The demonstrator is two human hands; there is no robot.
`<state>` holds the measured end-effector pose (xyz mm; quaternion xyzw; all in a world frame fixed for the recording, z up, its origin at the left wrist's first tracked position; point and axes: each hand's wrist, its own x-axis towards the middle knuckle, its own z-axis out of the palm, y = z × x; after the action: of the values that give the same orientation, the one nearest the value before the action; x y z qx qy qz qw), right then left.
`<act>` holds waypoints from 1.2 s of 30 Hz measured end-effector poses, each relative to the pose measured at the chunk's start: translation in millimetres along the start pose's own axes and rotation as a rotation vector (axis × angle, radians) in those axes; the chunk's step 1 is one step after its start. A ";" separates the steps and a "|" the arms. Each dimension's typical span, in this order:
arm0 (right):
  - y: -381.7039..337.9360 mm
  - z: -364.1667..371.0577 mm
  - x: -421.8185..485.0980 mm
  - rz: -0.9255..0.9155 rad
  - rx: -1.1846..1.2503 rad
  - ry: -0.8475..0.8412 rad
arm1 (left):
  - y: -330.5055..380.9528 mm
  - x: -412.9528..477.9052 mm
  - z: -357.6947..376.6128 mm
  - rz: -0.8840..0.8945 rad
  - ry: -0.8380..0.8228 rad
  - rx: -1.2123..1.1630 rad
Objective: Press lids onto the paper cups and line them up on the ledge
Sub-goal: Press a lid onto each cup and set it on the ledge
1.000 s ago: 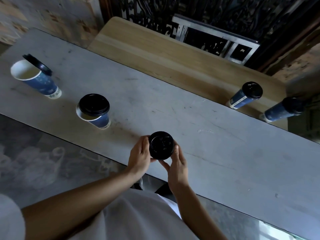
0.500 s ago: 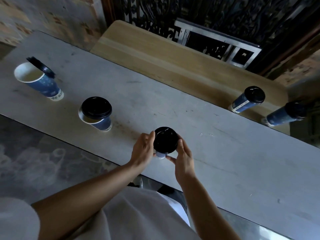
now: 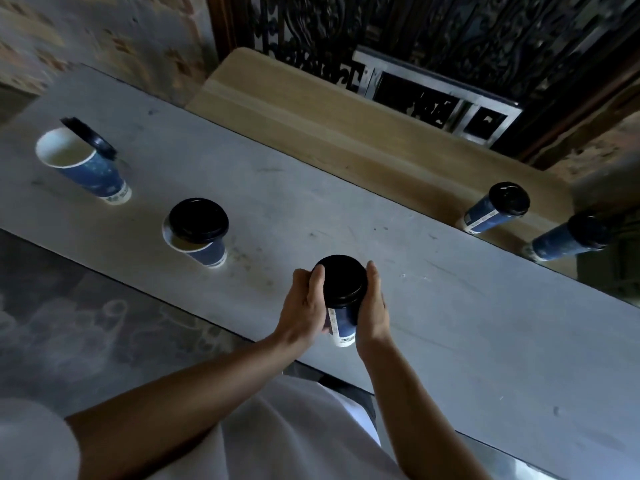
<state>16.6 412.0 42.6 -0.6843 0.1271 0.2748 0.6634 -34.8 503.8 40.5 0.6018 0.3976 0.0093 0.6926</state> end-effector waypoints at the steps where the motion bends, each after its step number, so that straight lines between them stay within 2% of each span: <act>1: 3.7 -0.1 -0.7 0.034 0.042 0.017 | -2.2 -2.4 1.8 0.054 0.026 0.033; 4: 11.9 5.2 -4.3 0.048 0.157 0.069 | 0.8 -7.4 6.0 0.133 0.111 0.042; 6: 15.9 12.7 -9.2 0.070 0.240 0.148 | 8.3 -9.3 10.6 0.101 0.145 -0.086; 9: 11.5 20.5 -12.4 0.076 0.332 0.205 | 15.6 -10.2 16.8 0.155 0.215 -0.170; 12: 2.1 20.9 -10.5 0.033 0.341 0.250 | 20.4 -9.8 22.9 0.193 0.264 -0.230; 14: -6.5 18.2 -11.0 0.025 0.301 0.266 | 25.8 -10.5 27.0 0.152 0.284 -0.266; 16: -14.2 13.0 -12.4 0.068 0.188 0.243 | 25.7 -7.3 31.0 0.037 0.262 -0.344; 18: -22.3 2.8 -17.0 0.116 -0.019 0.165 | 24.2 -3.3 33.8 -0.173 0.152 -0.603; 20: -27.0 -14.8 -19.1 0.093 -0.292 0.022 | 24.4 0.5 37.4 -0.416 0.065 -0.813; 21: -28.8 -25.5 -18.9 0.055 -0.399 -0.073 | 23.9 2.5 38.9 -0.484 0.080 -0.828; 23: -32.8 -45.9 -20.0 0.008 -0.559 -0.230 | 20.3 7.7 43.6 -0.567 0.113 -0.832; 24: -34.3 -56.2 -19.4 0.003 -0.642 -0.275 | 18.6 9.1 47.8 -0.608 0.074 -0.850; 26: -37.2 -74.7 -16.4 0.026 -0.784 -0.306 | 13.4 10.2 59.0 -0.677 0.002 -0.860; 29: -45.7 -103.4 -6.6 0.053 -0.926 -0.361 | 0.2 9.1 80.0 -0.713 0.033 -0.900; 31: -60.7 -123.6 4.9 0.009 -1.049 -0.416 | -8.4 7.4 95.8 -0.705 0.055 -0.864; 33: -82.9 -143.0 20.3 -0.079 -1.196 -0.479 | -19.3 7.2 114.2 -0.629 0.095 -0.717; 34: -95.7 -150.7 28.6 -0.138 -1.294 -0.510 | -28.3 8.4 123.0 -0.544 0.148 -0.568; 36: -122.6 -163.7 41.9 -0.239 -1.506 -0.570 | -54.9 10.3 136.4 -0.257 0.270 -0.012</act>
<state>150.8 270.6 117.4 -0.8598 -0.3392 0.3775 0.0568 23.3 381.0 -16.7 0.5353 0.5605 0.0038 0.6319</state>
